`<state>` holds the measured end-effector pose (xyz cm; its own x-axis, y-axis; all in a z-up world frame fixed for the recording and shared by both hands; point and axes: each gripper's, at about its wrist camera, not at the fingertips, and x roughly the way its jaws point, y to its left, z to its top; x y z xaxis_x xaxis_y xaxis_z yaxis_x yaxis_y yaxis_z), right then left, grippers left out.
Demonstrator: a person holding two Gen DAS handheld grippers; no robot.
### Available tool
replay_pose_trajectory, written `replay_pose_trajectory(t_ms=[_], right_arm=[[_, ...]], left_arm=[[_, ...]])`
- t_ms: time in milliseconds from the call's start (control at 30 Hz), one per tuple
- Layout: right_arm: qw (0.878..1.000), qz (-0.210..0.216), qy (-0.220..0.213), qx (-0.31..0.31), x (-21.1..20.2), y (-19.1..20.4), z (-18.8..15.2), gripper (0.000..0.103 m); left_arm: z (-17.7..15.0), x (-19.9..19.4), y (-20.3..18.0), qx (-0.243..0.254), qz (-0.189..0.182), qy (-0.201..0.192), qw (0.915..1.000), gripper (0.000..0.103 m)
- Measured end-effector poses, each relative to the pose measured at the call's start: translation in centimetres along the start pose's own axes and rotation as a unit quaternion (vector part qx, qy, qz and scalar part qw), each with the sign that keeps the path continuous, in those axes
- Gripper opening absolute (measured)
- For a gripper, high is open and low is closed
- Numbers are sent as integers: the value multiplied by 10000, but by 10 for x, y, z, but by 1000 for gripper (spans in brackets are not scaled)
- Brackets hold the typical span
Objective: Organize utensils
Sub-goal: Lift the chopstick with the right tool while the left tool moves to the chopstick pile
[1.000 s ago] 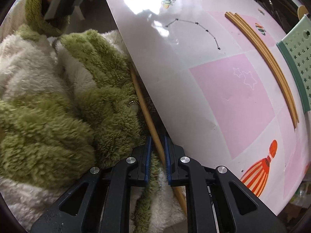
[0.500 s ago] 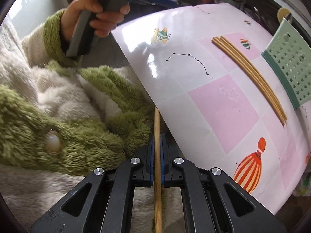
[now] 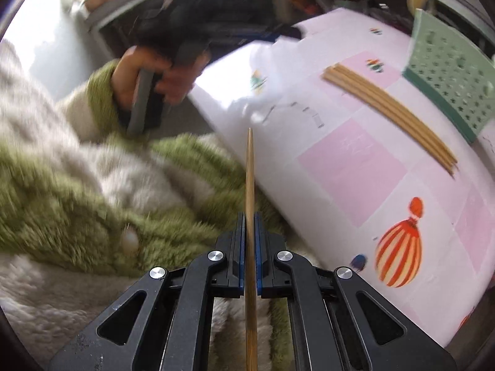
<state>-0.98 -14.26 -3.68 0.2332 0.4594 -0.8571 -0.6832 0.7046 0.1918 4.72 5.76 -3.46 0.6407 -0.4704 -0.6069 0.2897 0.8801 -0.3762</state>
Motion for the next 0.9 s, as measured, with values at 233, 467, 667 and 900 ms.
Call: replay_pose_trajectory(t_ms=[233,467,667,900], right_arm=[[9601,192,-1625,2268,-27,-91,10,4],[8481,528,-3032,4312,-23,-161,-23,4],[8244,90,-3258,4628,-48,-182,-47,4],[8150,20,-3357,4724,-56,-185,-65,4]], left_arm=[[11,7,-10,182,5,87,9998,65],[13,28,-62,1500,-81,221,9884,65],[7,68,-106,2505,-452,588,9653,49],[-10,118,-144,3710,-219,1083,9220,28]])
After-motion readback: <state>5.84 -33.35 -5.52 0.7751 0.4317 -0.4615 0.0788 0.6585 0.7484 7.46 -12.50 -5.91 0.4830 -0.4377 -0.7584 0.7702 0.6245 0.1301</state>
